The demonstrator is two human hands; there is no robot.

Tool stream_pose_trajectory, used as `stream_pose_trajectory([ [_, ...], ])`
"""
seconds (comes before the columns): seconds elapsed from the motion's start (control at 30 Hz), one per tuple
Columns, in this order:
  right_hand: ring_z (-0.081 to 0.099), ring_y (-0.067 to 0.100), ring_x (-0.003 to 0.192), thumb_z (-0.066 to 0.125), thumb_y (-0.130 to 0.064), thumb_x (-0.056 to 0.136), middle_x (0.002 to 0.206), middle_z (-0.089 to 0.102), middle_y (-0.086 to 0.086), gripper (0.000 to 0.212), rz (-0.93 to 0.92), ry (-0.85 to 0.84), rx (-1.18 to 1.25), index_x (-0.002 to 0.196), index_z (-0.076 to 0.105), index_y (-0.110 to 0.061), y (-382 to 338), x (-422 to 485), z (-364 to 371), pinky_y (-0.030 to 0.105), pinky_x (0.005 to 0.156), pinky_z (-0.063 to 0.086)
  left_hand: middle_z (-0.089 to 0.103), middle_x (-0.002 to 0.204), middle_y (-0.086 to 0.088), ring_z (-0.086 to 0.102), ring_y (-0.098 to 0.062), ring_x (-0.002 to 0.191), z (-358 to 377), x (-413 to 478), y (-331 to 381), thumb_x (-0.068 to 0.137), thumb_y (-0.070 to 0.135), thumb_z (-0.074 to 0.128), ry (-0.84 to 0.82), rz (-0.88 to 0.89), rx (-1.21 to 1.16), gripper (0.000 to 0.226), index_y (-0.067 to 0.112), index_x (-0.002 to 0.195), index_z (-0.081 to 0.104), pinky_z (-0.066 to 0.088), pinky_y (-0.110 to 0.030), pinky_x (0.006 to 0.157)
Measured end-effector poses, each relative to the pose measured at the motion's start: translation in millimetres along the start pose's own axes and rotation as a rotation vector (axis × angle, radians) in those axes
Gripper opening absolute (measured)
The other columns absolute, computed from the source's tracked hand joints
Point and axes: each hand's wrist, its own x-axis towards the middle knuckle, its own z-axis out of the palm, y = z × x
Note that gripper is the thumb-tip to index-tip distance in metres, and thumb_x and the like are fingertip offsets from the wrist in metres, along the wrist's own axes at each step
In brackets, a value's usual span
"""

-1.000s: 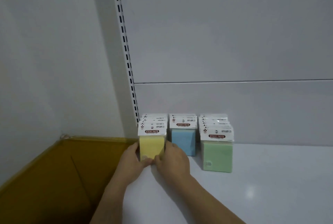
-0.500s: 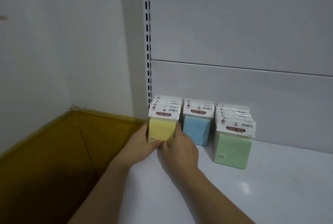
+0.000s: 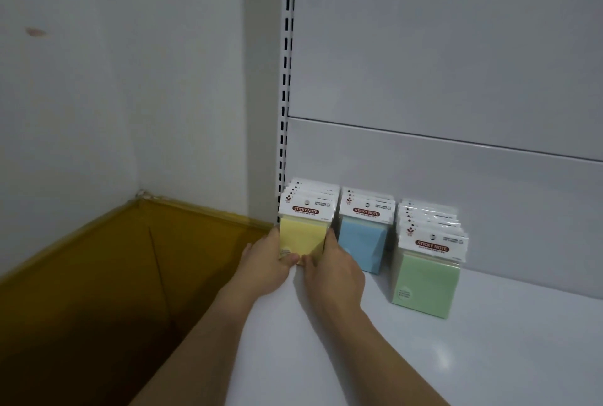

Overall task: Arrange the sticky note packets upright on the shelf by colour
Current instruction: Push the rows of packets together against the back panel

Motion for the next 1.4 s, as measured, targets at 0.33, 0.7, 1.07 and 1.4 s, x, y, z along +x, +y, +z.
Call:
stream_pose_trajectory([
  [0.33, 0.058, 0.026, 0.105, 0.054, -0.03, 0.092, 0.11, 0.064, 0.006, 0.046, 0.037, -0.019, 0.016, 0.135, 0.04, -0.022, -1, 3, -2, 0.034, 0.081, 0.044, 0.061, 0.122, 0.003, 0.053, -0.023, 0.119, 3, 2, 11, 0.088, 0.037, 0.058, 0.069, -0.062, 0.146, 0.039, 0.026, 0.124, 0.045, 0.035, -0.045, 0.105],
  [0.7, 0.056, 0.021, 0.11, 0.06, -0.026, 0.089, 0.115, 0.062, 0.001, 0.039, 0.076, 0.072, 0.241, 0.126, 0.051, -0.017, 9, -5, -16, 0.029, 0.088, 0.041, 0.065, 0.118, 0.005, 0.06, -0.02, 0.109, -3, -9, 13, 0.081, 0.045, 0.062, 0.149, 0.056, -0.097, 0.051, 0.03, 0.126, 0.046, 0.05, -0.043, 0.091],
  [1.07, 0.061, 0.02, 0.095, 0.058, -0.031, 0.09, 0.111, 0.061, 0.001, 0.034, 0.009, 0.089, 0.225, 0.121, 0.052, -0.018, 9, -11, -19, 0.032, 0.083, 0.044, 0.059, 0.125, 0.002, 0.052, -0.017, 0.119, -5, -16, 20, 0.093, 0.043, 0.051, 0.304, 0.069, -0.168, 0.043, 0.023, 0.131, 0.049, 0.045, -0.043, 0.098],
  [1.4, 0.053, 0.019, 0.112, 0.058, -0.019, 0.089, 0.123, 0.053, 0.0, 0.035, -0.152, 0.183, 0.137, 0.124, 0.055, -0.016, 1, -13, -52, 0.026, 0.084, 0.039, 0.046, 0.136, -0.009, 0.034, -0.023, 0.127, -18, -36, 37, 0.085, 0.034, 0.067, 0.497, 0.308, 0.188, 0.06, 0.01, 0.136, 0.043, 0.036, -0.037, 0.104],
])
